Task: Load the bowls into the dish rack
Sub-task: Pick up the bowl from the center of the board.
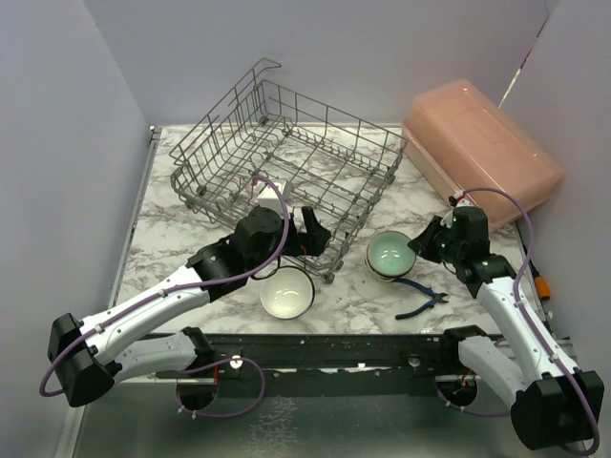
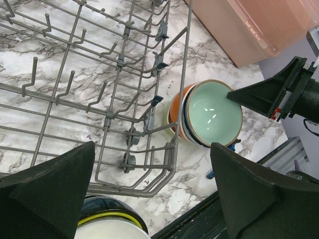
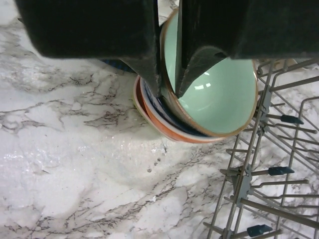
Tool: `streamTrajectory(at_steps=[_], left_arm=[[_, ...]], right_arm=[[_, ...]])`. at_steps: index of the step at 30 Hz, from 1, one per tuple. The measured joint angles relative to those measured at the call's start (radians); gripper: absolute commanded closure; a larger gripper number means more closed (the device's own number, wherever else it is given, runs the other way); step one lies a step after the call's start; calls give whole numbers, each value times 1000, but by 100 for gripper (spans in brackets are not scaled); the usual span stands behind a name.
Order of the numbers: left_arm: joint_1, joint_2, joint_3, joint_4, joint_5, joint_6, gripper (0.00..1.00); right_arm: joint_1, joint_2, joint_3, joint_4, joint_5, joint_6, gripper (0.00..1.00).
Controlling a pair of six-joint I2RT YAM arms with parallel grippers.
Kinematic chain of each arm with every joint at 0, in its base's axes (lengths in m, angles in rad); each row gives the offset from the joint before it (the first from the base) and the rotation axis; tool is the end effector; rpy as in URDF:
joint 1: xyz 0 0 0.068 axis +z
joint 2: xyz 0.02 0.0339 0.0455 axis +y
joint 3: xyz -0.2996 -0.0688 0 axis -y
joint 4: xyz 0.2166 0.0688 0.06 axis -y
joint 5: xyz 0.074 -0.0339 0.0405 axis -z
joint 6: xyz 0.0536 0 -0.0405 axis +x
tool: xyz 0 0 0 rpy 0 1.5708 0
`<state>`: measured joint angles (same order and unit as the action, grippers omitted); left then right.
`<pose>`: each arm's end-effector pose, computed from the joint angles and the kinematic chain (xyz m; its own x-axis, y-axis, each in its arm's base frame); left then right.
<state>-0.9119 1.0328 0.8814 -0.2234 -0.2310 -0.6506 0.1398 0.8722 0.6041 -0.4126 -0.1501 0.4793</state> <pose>0.1365 -0.1562 0.3512 -0.5655 -0.2327 -0.7912 0.3729 0.7836 -0.4969 0.1482 0.0289 0.2635 -0.6696 0.3662 -0.6462 0.0630 0.8949 0.4419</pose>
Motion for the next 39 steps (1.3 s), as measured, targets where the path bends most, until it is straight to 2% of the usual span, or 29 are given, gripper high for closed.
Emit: streamTrajectory(at_steps=[2, 5, 17, 28, 39], left_arm=[[0, 2, 0, 0, 0, -3, 1], [0, 3, 0, 0, 0, -6, 1], [0, 8, 0, 0, 0, -24, 1], [0, 89, 0, 1, 9, -51, 1], [0, 200, -2, 90, 114, -79, 1]], right_arm=[[0, 2, 0, -2, 8, -2, 93], [0, 16, -1, -3, 13, -2, 99], [0, 28, 36, -18, 6, -53, 100], [0, -24, 69, -45, -51, -106, 100], [0, -63, 78, -50, -101, -123, 99]])
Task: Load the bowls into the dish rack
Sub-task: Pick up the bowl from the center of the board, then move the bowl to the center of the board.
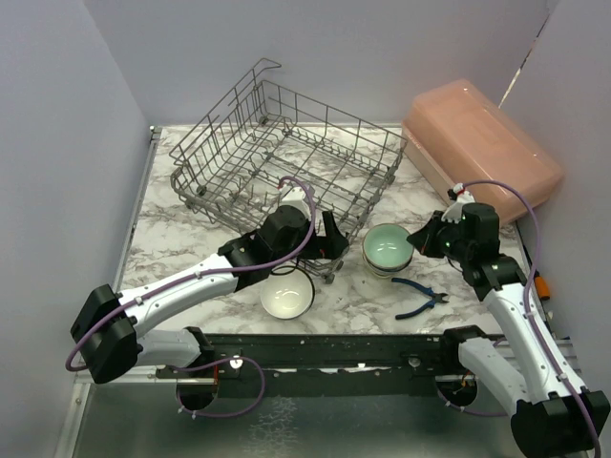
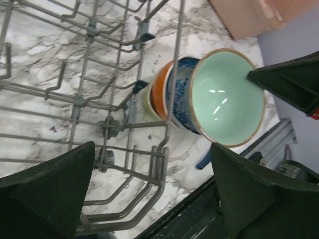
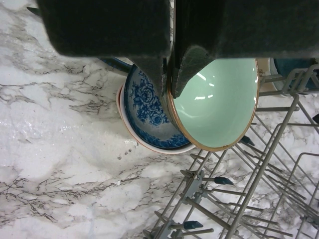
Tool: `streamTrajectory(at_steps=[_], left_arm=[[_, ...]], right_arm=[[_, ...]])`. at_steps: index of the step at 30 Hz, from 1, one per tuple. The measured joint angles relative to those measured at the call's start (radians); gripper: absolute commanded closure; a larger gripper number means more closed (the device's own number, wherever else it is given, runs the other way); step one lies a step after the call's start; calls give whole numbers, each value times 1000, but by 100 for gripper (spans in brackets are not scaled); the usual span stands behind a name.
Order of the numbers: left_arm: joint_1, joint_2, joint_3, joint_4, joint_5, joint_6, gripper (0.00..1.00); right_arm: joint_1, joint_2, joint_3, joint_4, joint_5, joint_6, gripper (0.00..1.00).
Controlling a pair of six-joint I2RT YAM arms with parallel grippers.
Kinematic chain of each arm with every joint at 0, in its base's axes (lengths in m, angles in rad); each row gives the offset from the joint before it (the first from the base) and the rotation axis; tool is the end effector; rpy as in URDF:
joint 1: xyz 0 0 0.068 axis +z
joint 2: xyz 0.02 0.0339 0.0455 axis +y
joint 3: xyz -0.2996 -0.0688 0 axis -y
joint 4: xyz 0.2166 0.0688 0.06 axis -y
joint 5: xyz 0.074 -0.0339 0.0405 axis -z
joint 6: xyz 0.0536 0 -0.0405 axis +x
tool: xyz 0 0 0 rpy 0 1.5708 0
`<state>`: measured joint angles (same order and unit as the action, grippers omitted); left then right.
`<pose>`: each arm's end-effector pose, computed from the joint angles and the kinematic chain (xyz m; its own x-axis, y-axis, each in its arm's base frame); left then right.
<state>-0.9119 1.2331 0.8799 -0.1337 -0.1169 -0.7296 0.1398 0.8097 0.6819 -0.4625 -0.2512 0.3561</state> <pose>0.1624 -0.1995 0.3180 -0.6949 -0.1839 -0.6952 0.3474 0.7606 -0.5484 0.1372 0.0328 0.2923 -0.6349 0.2517 -0.7304 -0.1260 0.8991 0.4193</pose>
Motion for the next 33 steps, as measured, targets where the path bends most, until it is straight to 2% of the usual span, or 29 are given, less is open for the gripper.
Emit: streamTrajectory(at_steps=[18, 23, 24, 28, 33], left_arm=[[12, -3, -99, 334, 213, -97, 1], [14, 16, -96, 407, 284, -116, 8], [13, 27, -92, 414, 293, -117, 10], [13, 82, -79, 425, 321, -126, 33], [13, 132, -55, 430, 342, -135, 56]], right_arm=[[0, -121, 53, -7, -34, 3, 100], [0, -124, 70, 10, -97, 12, 99], [0, -124, 70, 15, -111, 15, 100], [0, -123, 70, 32, -174, 33, 100], [0, -110, 70, 76, -239, 54, 99]])
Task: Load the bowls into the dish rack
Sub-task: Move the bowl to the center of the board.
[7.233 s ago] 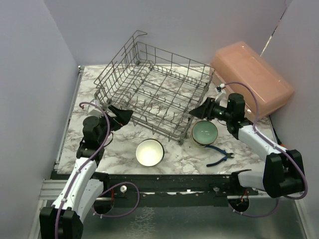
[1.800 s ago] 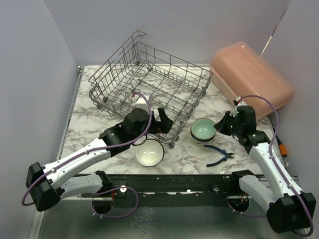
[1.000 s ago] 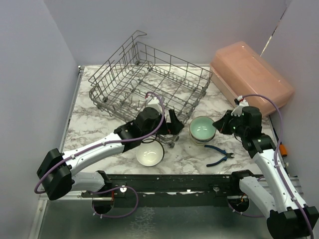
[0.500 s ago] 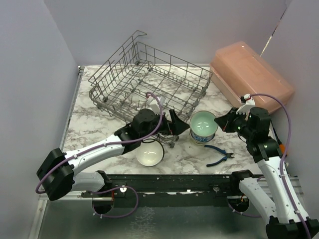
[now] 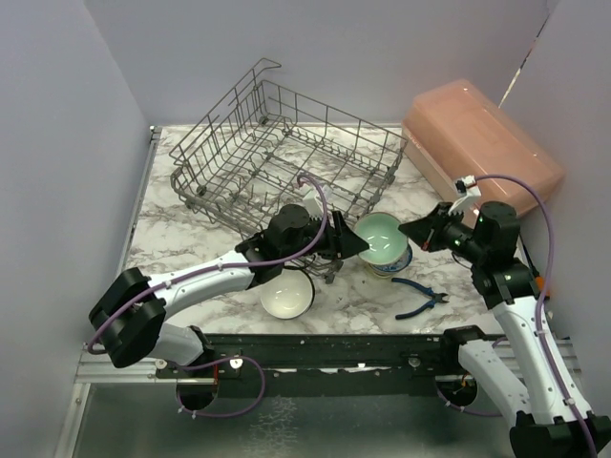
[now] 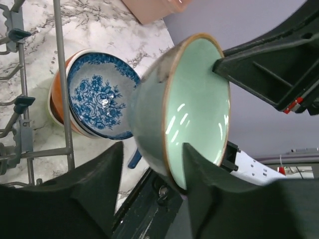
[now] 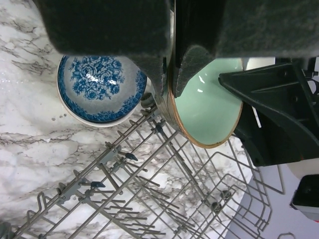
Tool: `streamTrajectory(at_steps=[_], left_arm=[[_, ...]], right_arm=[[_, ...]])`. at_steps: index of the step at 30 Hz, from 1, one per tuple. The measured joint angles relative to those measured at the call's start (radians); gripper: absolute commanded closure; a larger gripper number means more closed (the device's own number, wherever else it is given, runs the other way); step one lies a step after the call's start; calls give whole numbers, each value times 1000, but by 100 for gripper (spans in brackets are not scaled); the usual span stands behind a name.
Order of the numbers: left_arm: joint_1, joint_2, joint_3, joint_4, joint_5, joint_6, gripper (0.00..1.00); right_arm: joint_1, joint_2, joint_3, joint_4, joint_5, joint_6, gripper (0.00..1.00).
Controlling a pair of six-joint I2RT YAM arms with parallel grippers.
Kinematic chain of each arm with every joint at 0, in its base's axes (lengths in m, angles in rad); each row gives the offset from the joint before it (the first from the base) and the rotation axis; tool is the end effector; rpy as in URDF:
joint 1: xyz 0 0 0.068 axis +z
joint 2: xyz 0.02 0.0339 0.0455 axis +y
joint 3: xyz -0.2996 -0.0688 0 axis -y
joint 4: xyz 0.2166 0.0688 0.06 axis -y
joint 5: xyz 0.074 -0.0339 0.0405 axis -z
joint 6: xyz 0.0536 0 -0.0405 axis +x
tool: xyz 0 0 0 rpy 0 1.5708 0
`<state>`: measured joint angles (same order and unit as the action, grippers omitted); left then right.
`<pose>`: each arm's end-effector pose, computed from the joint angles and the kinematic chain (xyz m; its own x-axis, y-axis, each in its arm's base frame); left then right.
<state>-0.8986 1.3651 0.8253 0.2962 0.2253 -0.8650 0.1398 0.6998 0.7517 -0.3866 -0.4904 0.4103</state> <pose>0.1762 -0.2406 0.3165 -0.7806 -0.2104 -0.5885 0.4680 0.4273 -0.7736 0.1139 0.0415 0.3378 -0.5230 0.2817 -0.8044 -0.3869 0.7625 0.5186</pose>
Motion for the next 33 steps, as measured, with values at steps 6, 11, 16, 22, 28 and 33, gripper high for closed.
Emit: streamTrajectory(at_steps=[6, 11, 16, 22, 28, 33], left_arm=[[5, 4, 4, -21, -34, -6, 96], [15, 32, 4, -67, -74, -2, 100], [10, 36, 14, -103, -74, 10, 100], [8, 37, 21, -117, -74, 14, 100], [6, 49, 34, -127, -73, 17, 99], [5, 57, 44, -131, -73, 17, 98]], right_arm=[[0, 45, 0, 13, -50, 9, 80], [10, 70, 0, 18, -113, 21, 55], [3, 124, 0, 16, -114, 1, 35], [2, 173, 15, -12, -114, -35, 29], [2, 187, 16, -19, -123, -69, 34], [2, 230, 30, -28, -155, -93, 44]])
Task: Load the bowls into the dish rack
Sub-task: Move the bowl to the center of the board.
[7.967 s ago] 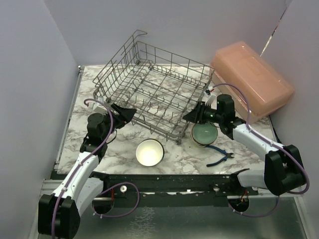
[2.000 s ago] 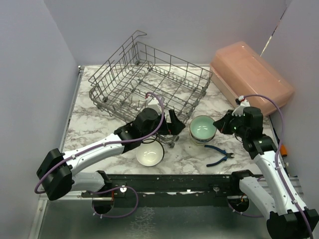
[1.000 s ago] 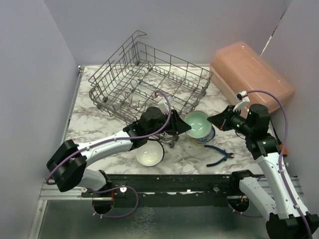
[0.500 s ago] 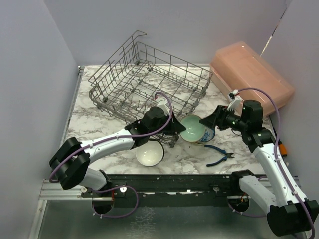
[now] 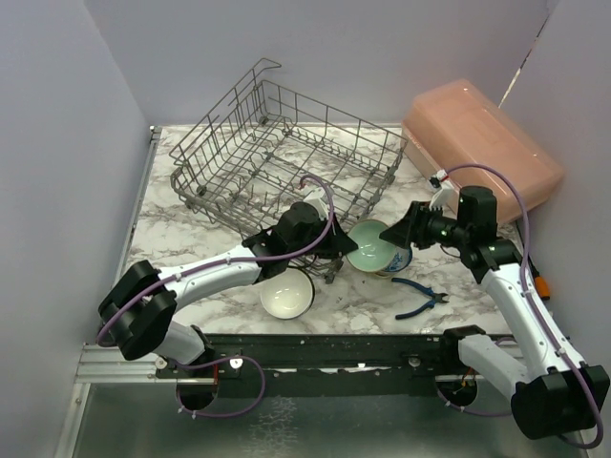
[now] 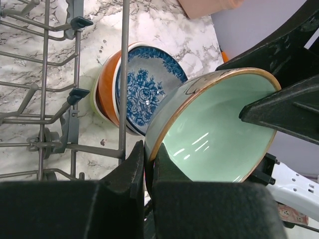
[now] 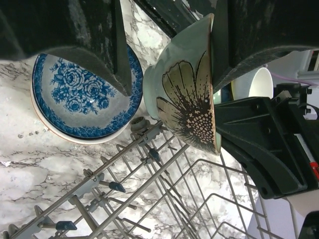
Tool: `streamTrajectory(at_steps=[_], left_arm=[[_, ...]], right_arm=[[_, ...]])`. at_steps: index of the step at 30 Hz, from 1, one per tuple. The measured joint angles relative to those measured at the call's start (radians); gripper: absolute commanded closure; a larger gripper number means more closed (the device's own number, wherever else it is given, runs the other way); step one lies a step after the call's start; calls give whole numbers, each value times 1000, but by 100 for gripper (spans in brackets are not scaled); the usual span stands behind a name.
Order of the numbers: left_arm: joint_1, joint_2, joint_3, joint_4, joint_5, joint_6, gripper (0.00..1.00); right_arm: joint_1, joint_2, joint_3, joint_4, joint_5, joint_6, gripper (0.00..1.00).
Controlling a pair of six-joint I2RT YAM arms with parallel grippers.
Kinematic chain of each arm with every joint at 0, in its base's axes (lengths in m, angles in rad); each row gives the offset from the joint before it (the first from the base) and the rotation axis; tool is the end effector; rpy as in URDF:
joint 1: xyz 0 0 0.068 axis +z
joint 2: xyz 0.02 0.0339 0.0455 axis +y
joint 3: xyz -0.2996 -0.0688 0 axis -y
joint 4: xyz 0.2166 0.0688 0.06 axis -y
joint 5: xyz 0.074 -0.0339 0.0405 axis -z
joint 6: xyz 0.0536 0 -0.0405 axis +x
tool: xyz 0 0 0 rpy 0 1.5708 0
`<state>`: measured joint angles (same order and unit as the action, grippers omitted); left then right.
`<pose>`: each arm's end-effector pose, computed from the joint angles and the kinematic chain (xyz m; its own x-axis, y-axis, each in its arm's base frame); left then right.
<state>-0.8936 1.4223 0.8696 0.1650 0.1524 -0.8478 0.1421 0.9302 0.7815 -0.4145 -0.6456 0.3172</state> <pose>0.1873 -0.2460 0.2992 -0.8004 -0.1873 -0.5695 0.3903 0.5582 -0.7321 0.1566 0.0550 0.3186 -0.6945 0.1523 -0.7032 -0.4211 0.7064 0.5689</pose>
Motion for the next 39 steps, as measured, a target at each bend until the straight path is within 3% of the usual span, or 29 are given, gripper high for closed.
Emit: streamTrajectory(at_steps=[3, 5, 7, 8, 14, 19, 31, 39], left_arm=[[-1, 6, 7, -5, 0, 1, 96], [-3, 7, 8, -5, -2, 3, 90], [-5, 9, 11, -8, -2, 2, 74], [-5, 10, 18, -13, -2, -2, 65], [-5, 2, 55, 54, 4, -2, 27], [-5, -19, 38, 64, 3, 3, 2], [33, -164, -110, 165, 8, -26, 1], [54, -198, -171, 275, 70, -73, 1]], right_arm=[[0, 12, 2, -3, -21, -6, 58], [1, 14, 2, -4, -35, -9, 75], [3, 14, 2, -8, -40, -21, 95], [2, 14, 2, -13, -25, -33, 99], [-5, 31, -2, -66, 45, -58, 100], [-5, 0, -8, -51, 47, -27, 100], [-5, -45, -67, 68, 42, 73, 100], [-5, -61, -101, 224, -46, 161, 99]])
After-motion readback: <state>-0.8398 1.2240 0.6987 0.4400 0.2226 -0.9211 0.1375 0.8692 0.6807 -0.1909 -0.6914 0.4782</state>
